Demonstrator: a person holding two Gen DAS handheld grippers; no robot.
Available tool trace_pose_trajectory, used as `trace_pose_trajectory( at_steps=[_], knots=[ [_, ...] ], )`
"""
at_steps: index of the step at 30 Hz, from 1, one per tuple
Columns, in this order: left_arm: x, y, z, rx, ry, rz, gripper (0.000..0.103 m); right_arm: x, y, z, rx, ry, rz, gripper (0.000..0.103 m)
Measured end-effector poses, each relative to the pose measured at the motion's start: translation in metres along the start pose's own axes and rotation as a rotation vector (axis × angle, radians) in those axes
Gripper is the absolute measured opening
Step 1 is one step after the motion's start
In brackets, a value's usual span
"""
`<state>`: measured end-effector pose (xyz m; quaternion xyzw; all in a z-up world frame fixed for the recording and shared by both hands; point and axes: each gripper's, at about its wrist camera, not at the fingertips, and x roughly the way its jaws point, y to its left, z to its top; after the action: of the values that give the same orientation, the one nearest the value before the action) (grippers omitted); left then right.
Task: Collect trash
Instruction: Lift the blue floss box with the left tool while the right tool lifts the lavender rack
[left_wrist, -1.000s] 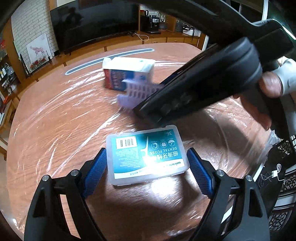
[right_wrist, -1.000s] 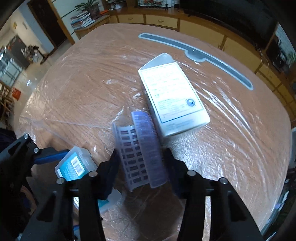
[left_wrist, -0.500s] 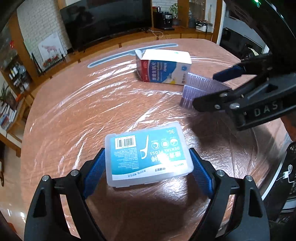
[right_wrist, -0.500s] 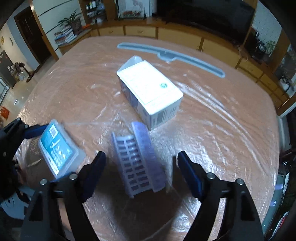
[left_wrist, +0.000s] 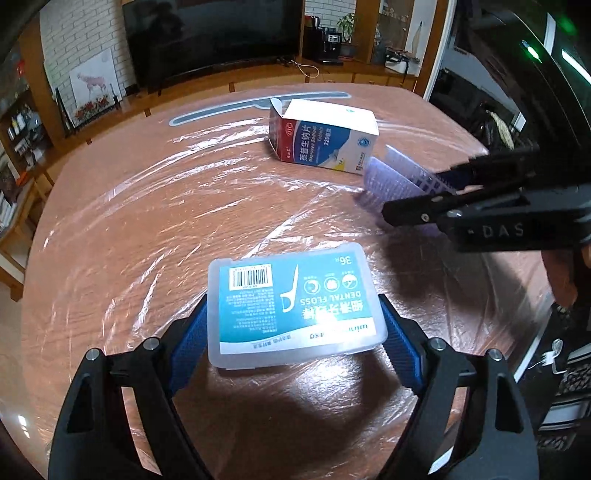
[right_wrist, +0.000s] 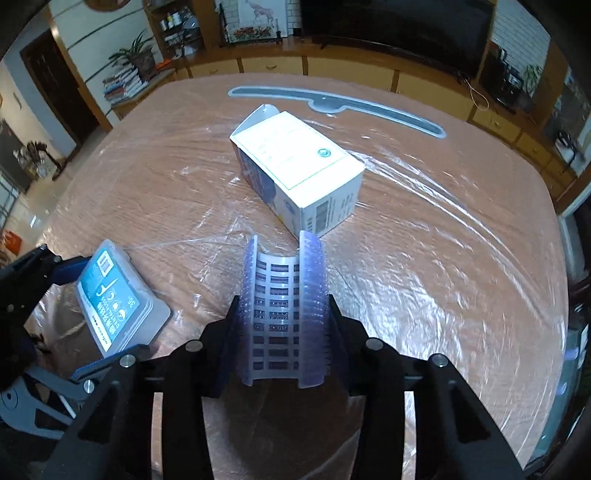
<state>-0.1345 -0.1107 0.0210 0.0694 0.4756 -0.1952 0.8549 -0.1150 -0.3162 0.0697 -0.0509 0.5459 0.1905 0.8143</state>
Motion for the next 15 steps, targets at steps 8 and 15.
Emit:
trace_pose_trajectory(
  at_steps=[8, 15],
  knots=[
    [0.0, 0.01, 0.004, -0.014, -0.01, -0.004, 0.085, -0.013, -0.006, -0.015, 0.125, -0.034, 0.053, 0.042],
    [-0.001, 0.01, 0.004, -0.006, -0.016, 0.013, 0.085, -0.013, -0.006, -0.027, 0.154, -0.033, 0.025, 0.042]
  ],
)
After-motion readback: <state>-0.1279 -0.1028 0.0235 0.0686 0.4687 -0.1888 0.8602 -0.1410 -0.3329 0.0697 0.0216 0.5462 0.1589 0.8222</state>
